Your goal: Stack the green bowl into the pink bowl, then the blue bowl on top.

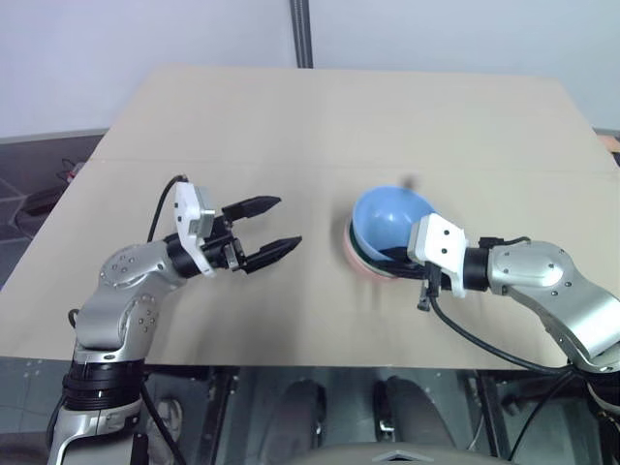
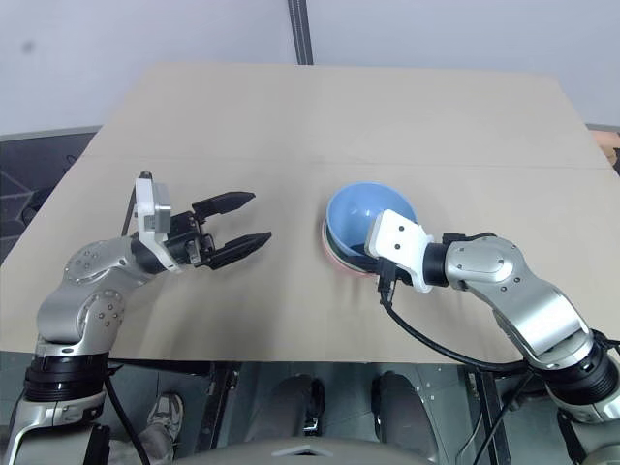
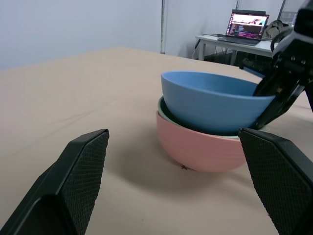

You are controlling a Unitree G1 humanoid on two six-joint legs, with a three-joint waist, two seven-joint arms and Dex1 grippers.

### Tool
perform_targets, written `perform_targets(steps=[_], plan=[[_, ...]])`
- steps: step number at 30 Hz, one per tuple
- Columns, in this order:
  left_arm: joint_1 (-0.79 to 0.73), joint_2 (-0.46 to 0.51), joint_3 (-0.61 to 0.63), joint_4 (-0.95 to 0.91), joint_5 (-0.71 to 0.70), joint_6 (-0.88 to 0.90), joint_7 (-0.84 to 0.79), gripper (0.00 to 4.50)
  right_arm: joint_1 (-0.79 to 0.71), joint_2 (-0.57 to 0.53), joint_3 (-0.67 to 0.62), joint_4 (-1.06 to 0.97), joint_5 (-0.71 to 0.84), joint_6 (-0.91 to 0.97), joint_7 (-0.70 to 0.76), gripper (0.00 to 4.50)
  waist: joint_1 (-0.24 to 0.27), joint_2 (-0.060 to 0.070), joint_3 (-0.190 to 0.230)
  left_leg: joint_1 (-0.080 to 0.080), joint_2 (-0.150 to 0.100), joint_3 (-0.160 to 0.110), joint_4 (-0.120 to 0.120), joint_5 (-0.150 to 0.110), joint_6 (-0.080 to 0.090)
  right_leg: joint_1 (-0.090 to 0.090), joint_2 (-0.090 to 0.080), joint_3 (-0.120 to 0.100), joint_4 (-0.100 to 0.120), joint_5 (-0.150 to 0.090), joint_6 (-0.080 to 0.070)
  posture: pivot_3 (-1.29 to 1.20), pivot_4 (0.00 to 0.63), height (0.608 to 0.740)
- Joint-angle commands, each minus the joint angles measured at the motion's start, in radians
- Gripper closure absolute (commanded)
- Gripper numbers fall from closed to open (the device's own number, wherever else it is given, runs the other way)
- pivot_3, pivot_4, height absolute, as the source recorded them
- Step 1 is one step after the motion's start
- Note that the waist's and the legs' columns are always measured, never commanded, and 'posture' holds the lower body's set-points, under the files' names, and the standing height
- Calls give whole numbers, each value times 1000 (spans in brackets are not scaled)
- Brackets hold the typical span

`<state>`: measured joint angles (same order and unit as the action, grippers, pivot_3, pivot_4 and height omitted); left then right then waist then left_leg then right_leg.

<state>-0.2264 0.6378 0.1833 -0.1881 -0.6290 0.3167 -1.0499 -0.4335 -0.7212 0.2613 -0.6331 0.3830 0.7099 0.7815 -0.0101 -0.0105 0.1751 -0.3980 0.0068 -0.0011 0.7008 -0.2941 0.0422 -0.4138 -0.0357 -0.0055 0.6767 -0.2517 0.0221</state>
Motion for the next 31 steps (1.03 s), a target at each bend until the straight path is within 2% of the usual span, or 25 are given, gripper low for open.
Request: perform_targets(steps=[1, 3, 7, 11, 12, 14, 15, 21, 24, 27, 31], plan=[[6, 2, 21, -50, -9, -16, 12, 0, -25, 16, -41, -43, 17, 0, -10, 2597, 2, 0, 0, 0, 0, 0, 0, 0, 0, 0, 0, 0, 0, 0, 0, 0, 150, 740], [9, 0, 22, -52, -5, -19, 22, 0, -27, 35, -93, -56, 60, 24, -28, 1646, 4, 0, 0, 0, 0, -1, 0, 0, 0, 0, 0, -1, 0, 0, 0, 0, 150, 740], [18, -11, 29, -61, 10, -36, 55, 0, -19, 71, -247, -61, 170, 64, -68, 1646, 5, 0, 0, -1, 0, -1, 0, 0, 0, 0, -1, -1, -1, 0, 0, 0, 150, 740], [61, -4, 54, -86, -27, -18, 48, 0, 78, -19, -405, -7, 188, 37, -10, 1646, 9, 0, 0, -1, 0, -1, 0, 0, 0, 1, -1, -1, -1, 0, 0, 0, 150, 740], [75, 0, 59, -95, -17, -23, 56, 0, 121, -38, -448, 10, 187, 23, 2, 951, 9, 0, 0, -1, 0, -1, 0, 0, 0, 1, -1, -1, -2, 0, 0, 0, 150, 740], [104, 10, 74, -109, -3, -17, 76, 0, 213, -67, -534, 42, 174, -14, 24, 234, 15, 0, 0, -1, 0, -1, -1, 0, 0, 1, -1, -1, -3, 0, 0, 0, 150, 740], [121, 18, 84, -117, 0, -9, 84, 0, 259, -79, -575, 55, 174, -27, 37, 44, 17, 0, 0, -1, 0, -2, -1, 0, 0, 1, -1, -2, -4, 0, 0, 0, 150, 740], [266, 76, 177, -165, -28, 17, 81, 0, 530, -122, -785, 120, 167, -110, 129, 44, 22, 0, 0, -1, 0, -1, -2, 0, 0, 2, -1, -1, -5, 0, 0, 0, 150, 740], [354, 116, 244, -191, -15, -16, 27, 0, 642, -127, -883, 151, 152, -160, 181, 44, 23, 0, 0, 0, 1, -1, -2, 0, 0, 2, -1, -1, -5, 0, 0, 0, 150, 740], [380, 141, 281, -197, -63, 41, 29, 0, 691, -129, -921, 159, 146, -197, 199, 44, 24, 0, 0, 1, 1, 0, -2, 0, 0, 3, -1, -1, -5, 0, 0, 0, 150, 740], [388, 169, 280, -211, -35, 33, 23, 0, 710, -132, -925, 166, 144, -212, 208, 44, 23, 1, 0, 2, 1, 0, -1, 0, 1, 4, -1, -1, -5, -2, -3, 0, 150, 740]])
